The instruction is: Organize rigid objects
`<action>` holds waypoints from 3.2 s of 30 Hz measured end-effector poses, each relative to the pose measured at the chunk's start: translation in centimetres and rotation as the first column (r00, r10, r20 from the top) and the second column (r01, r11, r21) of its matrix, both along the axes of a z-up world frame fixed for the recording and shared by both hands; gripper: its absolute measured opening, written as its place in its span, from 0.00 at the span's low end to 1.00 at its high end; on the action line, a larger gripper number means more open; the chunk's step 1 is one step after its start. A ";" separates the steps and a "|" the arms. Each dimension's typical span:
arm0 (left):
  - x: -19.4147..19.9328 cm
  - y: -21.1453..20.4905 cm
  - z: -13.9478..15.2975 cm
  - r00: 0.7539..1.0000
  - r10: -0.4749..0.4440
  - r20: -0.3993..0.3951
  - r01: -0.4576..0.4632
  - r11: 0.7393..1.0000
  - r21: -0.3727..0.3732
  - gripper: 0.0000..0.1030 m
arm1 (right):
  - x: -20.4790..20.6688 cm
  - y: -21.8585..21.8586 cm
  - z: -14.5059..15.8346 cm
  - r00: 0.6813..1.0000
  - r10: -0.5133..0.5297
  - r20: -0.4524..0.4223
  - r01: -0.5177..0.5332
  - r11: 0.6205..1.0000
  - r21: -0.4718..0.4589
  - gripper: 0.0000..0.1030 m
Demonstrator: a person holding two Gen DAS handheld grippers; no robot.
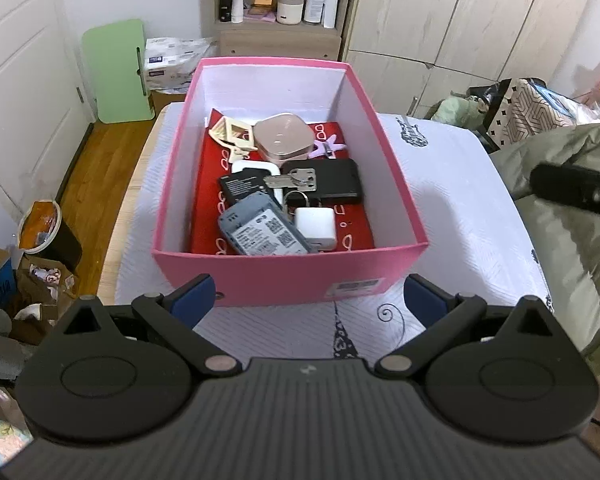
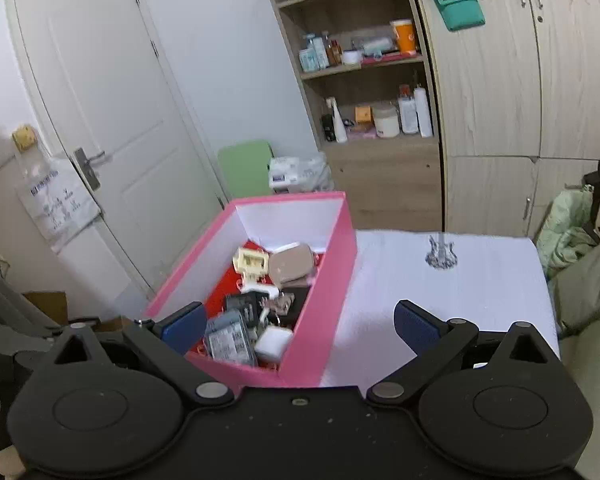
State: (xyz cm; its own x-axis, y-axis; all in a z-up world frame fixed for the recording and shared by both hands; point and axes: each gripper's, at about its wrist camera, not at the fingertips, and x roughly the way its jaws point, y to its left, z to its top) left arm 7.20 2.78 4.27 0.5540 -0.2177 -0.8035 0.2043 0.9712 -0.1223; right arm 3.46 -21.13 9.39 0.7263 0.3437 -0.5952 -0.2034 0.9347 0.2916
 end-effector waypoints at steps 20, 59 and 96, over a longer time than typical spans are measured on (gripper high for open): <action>-1.3 -3.1 -0.5 0.996 0.069 0.048 -0.073 0.994 0.087 0.99 | -2.5 -0.4 -1.5 0.993 -0.120 -0.011 0.117 0.978 -0.172 0.98; -1.8 -5.4 -0.6 0.993 0.082 0.089 -0.095 0.984 0.151 1.00 | -4.2 -1.8 -2.4 0.971 -0.237 0.012 0.234 0.948 -0.218 0.98; -2.3 -4.7 -0.7 0.988 0.112 0.106 -0.128 0.979 0.156 1.00 | -4.4 -2.4 -3.4 0.959 -0.284 -0.008 0.274 0.933 -0.231 0.98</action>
State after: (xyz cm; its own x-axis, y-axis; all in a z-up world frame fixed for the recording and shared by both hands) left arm 4.89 -1.94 3.58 0.6443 -0.0162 -0.7646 0.0883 0.9947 0.0534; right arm -0.90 -23.52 6.02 0.7471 -0.0158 -0.6645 0.0825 0.9942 0.0692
